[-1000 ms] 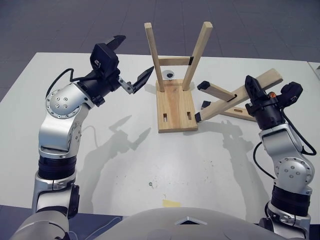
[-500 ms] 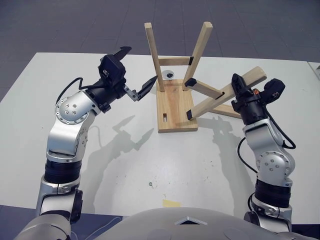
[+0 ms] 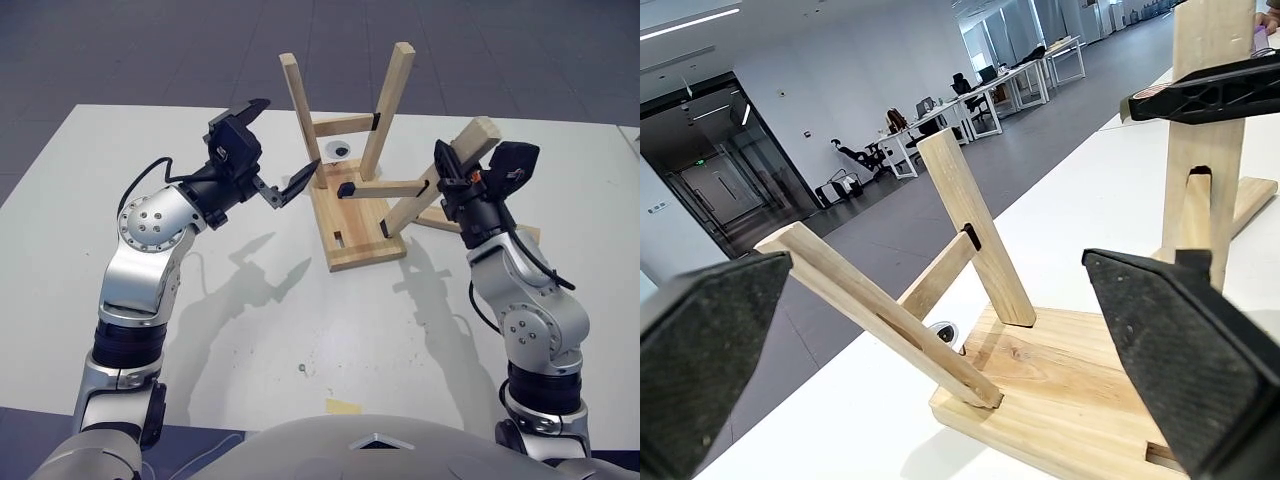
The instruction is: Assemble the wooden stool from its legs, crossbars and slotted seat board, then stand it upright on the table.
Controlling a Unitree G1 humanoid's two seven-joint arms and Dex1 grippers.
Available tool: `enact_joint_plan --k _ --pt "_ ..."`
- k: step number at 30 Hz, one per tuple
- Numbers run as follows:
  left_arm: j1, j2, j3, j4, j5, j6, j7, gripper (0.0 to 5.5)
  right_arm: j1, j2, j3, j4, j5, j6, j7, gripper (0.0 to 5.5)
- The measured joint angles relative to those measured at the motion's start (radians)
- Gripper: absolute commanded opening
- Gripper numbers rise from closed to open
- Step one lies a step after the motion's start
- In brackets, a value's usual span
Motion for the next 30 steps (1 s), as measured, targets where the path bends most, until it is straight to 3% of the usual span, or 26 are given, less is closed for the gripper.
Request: enact_joint_plan --k 18,22,23,25,30 --pt "0.009 0.002 -0.036 -0.008 0.06 -0.028 -0.009 5.4 0.046 0.105 0.03 0.057 -0.137 -0.074 0.064 1.02" --pt "0.02 -0.011 0.101 -0.137 -0.057 0.092 0.058 5.4 -0.019 0.104 0.017 0.103 -0.126 -0.055 0.128 1.02" --pt "0.015 -0.015 0.138 -0.17 -0.086 0.118 0.08 5.4 -0.041 0.1 0.014 0.117 -0.12 -0.045 0.142 1.39" --pt "0.007 -0.036 0.212 -0.236 -0.173 0.192 0.133 5.4 -0.097 0.087 0.014 0.163 -0.113 0.014 0.181 1.64" --pt "-0.012 -0.055 0.234 -0.257 -0.279 0.256 0.162 5.4 -0.133 0.113 0.024 0.185 -0.101 0.036 0.244 2.45"
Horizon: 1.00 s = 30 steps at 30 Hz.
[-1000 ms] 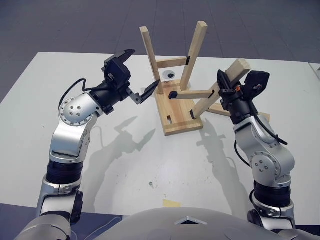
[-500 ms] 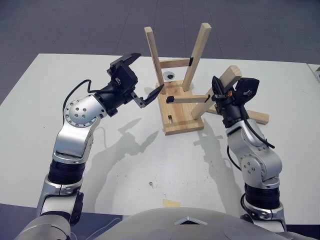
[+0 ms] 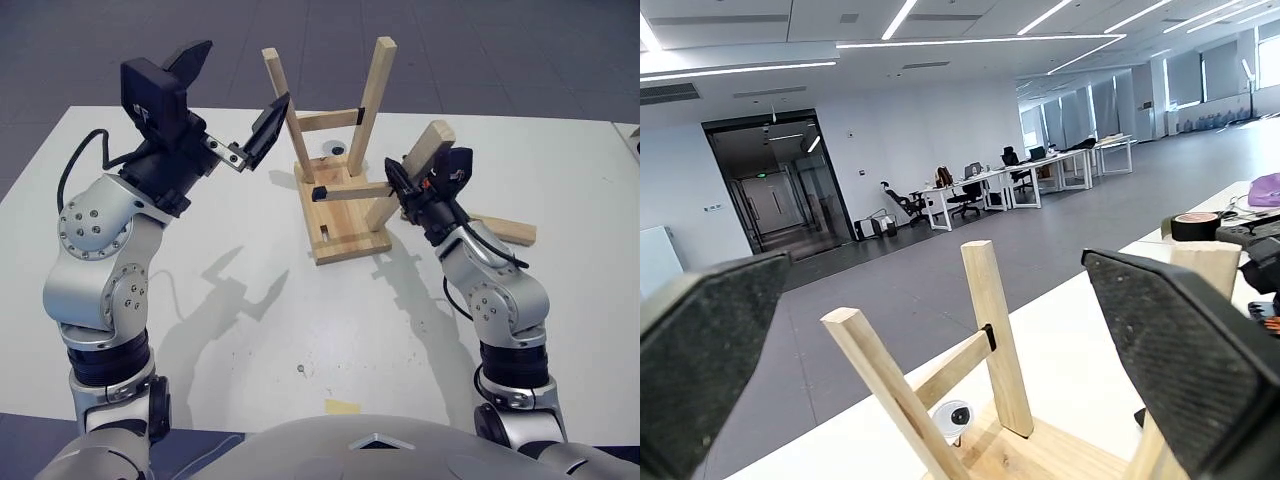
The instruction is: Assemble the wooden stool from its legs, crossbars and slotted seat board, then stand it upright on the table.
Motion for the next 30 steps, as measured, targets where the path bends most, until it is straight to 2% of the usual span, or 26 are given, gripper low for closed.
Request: enact_joint_plan --k 3,7,11,16,19,23,27,30 --pt "-0.016 -0.032 -0.015 -0.001 -0.022 0.01 0.028 5.4 -0.044 0.013 -0.039 0.008 0.046 -0.011 0.047 2.94" --pt "-0.024 -0.073 -0.045 0.007 -0.03 0.008 0.052 5.4 -0.167 0.02 -0.166 0.007 0.2 -0.009 0.089 3.62" --pt "-0.041 -0.1 -0.045 0.03 -0.047 -0.011 0.064 5.4 -0.357 0.014 -0.323 0.032 0.405 -0.006 0.067 4.28" --pt "-0.056 -0.114 -0.038 0.041 -0.057 -0.032 0.081 5.4 -0.472 -0.019 -0.453 0.115 0.544 -0.019 0.011 5.08" --pt "-0.056 -0.133 -0.035 0.041 -0.065 -0.036 0.094 5.4 -0.498 -0.044 -0.487 0.165 0.551 -0.035 -0.012 5.37" --pt "-0.06 -0.14 -0.034 0.051 -0.063 -0.051 0.113 5.4 -0.529 -0.093 -0.511 0.236 0.511 -0.077 -0.027 5.37" --pt "-0.089 -0.142 -0.043 0.077 -0.038 -0.055 0.136 5.4 -0.535 -0.206 -0.524 0.377 0.318 -0.161 -0.059 5.37" --pt "-0.088 -0.14 -0.045 0.078 -0.019 -0.056 0.152 5.4 -0.474 -0.282 -0.476 0.478 0.141 -0.216 -0.039 5.37"
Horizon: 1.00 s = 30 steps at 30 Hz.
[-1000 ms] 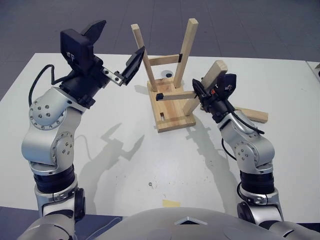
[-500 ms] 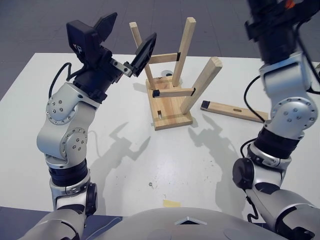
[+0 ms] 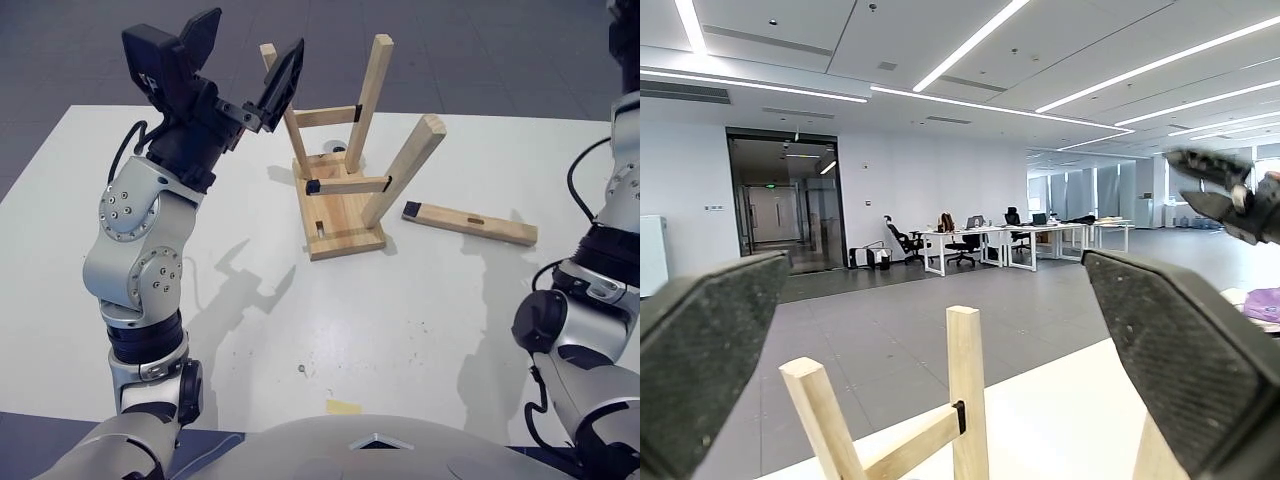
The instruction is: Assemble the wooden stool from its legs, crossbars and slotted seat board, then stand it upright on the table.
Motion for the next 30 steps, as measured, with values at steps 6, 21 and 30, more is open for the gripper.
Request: enact_joint_plan --k 6,21,30 --pt "0.006 0.005 -0.031 0.027 0.052 -0.001 0.002 5.4 0.2 -0.099 0.234 0.174 -0.249 -0.075 0.306 5.37" --pt "0.037 0.043 -0.071 0.08 0.084 0.0 -0.069 5.4 0.216 -0.329 0.567 0.643 -0.637 -0.584 1.048 5.37" --pt "0.037 0.033 -0.102 0.084 0.091 0.0 -0.075 5.4 0.075 -0.289 0.581 0.797 -0.672 -0.622 1.072 5.37"
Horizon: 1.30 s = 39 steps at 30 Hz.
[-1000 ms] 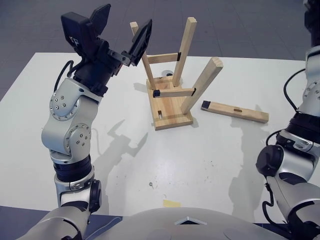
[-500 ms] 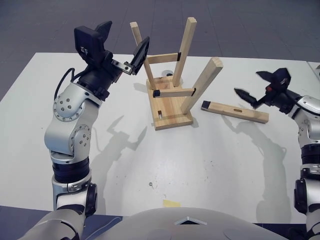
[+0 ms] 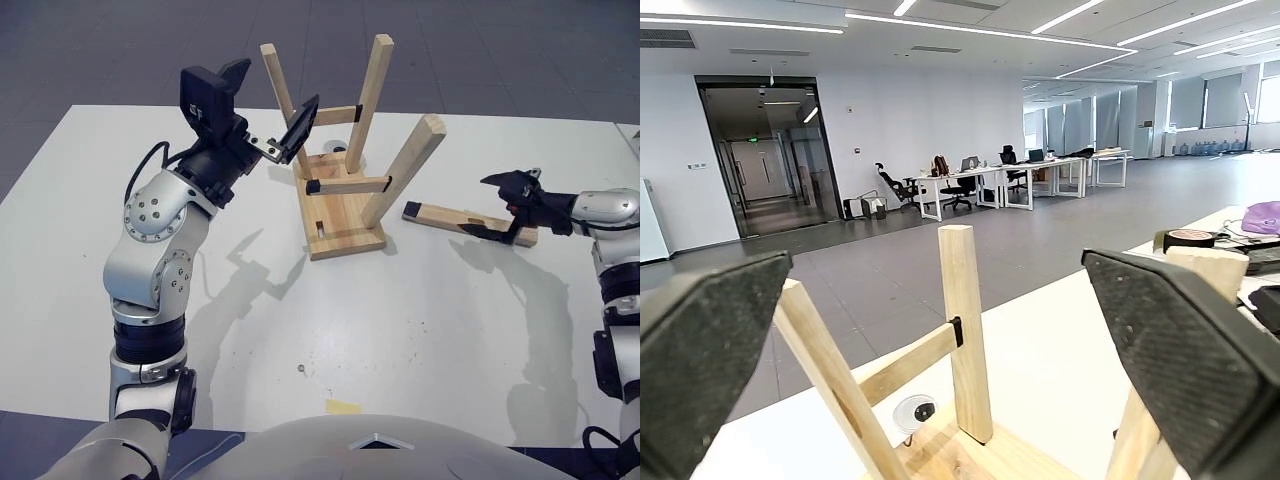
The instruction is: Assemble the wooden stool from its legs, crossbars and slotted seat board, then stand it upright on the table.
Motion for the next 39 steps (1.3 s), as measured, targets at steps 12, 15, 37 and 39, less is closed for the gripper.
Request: enact_joint_plan --k 12,15,37,39 --pt "-0.009 0.001 -0.04 0.034 0.009 0.0 -0.033 5.4 -0.123 0.139 0.057 0.16 -0.066 0.124 0.135 5.37" --pt "-0.009 0.002 -0.049 0.034 0.011 0.003 -0.036 5.4 -0.09 0.138 0.078 0.083 -0.053 0.232 0.26 5.37" --pt "0.051 0.009 -0.056 0.008 0.048 0.032 -0.022 5.4 0.321 -0.032 -0.215 -1.004 0.225 0.704 0.048 5.37" --pt "0.054 0.008 -0.049 0.007 0.048 0.031 -0.014 5.4 0.375 0.091 -0.27 -1.051 0.231 0.694 -0.127 5.37"
